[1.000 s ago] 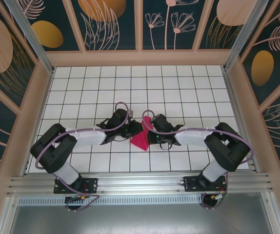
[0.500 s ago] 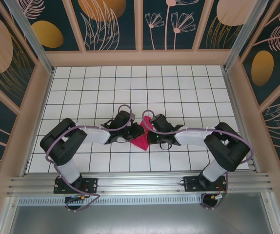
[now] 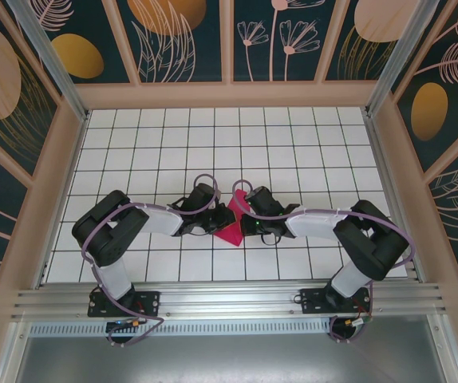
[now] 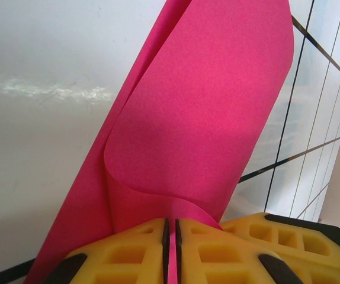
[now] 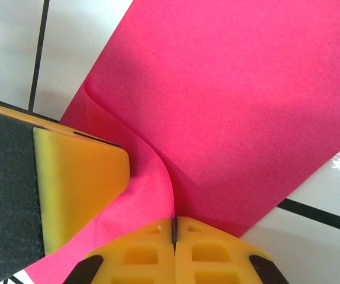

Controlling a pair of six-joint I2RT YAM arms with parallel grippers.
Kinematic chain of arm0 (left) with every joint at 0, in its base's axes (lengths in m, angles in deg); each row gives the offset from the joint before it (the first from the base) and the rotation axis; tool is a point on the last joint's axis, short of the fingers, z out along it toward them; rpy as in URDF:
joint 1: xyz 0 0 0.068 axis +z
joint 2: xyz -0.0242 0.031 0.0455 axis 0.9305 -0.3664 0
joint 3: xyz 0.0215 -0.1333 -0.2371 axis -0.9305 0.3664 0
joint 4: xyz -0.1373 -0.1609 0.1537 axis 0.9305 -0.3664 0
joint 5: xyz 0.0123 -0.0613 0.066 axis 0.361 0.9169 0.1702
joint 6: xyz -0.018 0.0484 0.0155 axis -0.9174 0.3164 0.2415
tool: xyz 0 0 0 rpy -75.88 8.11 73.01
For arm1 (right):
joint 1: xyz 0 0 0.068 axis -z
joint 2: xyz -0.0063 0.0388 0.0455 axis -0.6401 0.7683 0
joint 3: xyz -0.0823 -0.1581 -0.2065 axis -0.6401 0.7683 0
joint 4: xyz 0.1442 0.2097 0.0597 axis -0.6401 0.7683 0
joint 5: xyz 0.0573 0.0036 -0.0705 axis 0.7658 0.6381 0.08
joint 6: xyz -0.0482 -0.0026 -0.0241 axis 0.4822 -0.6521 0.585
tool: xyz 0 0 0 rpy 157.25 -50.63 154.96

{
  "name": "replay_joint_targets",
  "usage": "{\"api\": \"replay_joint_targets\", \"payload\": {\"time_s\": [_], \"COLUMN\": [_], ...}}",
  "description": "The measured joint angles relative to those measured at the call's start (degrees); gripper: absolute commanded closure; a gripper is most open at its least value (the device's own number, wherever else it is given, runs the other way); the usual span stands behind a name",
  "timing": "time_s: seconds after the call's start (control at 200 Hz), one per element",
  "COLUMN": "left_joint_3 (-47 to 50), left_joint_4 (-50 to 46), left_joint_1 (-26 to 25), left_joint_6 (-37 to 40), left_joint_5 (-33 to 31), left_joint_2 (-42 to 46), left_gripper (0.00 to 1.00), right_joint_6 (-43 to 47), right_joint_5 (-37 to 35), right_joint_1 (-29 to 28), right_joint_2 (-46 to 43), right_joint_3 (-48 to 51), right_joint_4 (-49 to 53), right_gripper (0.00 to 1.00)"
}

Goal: Fold a paper plane with a square sheet of paper (pick it up from the middle)
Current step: Fold the triangle a second time at the center of the table.

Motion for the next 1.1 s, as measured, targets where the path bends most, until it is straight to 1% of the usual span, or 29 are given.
{"api": "replay_joint_targets", "payload": {"time_s": [0.125,0.205,0.3,0.345,0.4,0.465,0.56,0.681,0.891,1.101], "left_joint_3": [0.1,0.1,0.1,0.1,0.1,0.1,0.1,0.1,0.1,0.1], "left_joint_4": [0.2,0.4,0.6,0.6,0.6,0.7,0.8,0.8,0.9,1.0], "left_joint_1": [0.0,0.0,0.0,0.0,0.0,0.0,0.0,0.0,0.0,0.0], "left_joint_6": [0.0,0.0,0.0,0.0,0.0,0.0,0.0,0.0,0.0,0.0], "left_joint_5": [-0.1,-0.1,0.0,0.0,0.1,0.1,0.2,0.2,0.2,0.2], "left_joint_2": [0.0,-0.1,-0.2,-0.2,-0.2,-0.2,-0.3,-0.3,-0.3,-0.4], "left_gripper": [0.84,0.84,0.84,0.84,0.84,0.84,0.85,0.85,0.85,0.85], "right_joint_6": [-0.6,-1.2,-2.5,-3.2,-4.0,-5.3,-7.6,-10.1,-12.7,-13.3], "right_joint_5": [-0.5,-1.5,-2.9,-3.0,-2.8,-1.7,2.2,7.4,12.6,14.3], "right_joint_1": [-0.1,-0.1,0.0,0.1,0.2,0.4,0.7,0.6,0.2,-0.7], "right_joint_2": [-0.2,-1.4,-5.0,-7.5,-10.6,-14.0,-16.2,-15.6,-12.0,-8.7], "right_joint_3": [-0.4,-0.4,-0.4,-0.1,0.6,2.1,4.5,7.5,8.7,8.6], "right_joint_4": [1.0,2.1,3.8,4.1,3.8,2.8,0.1,-4.3,-8.6,-10.5], "right_gripper": [0.89,0.8,0.76,0.71,0.71,0.73,0.88,0.99,1.0,1.0]}}
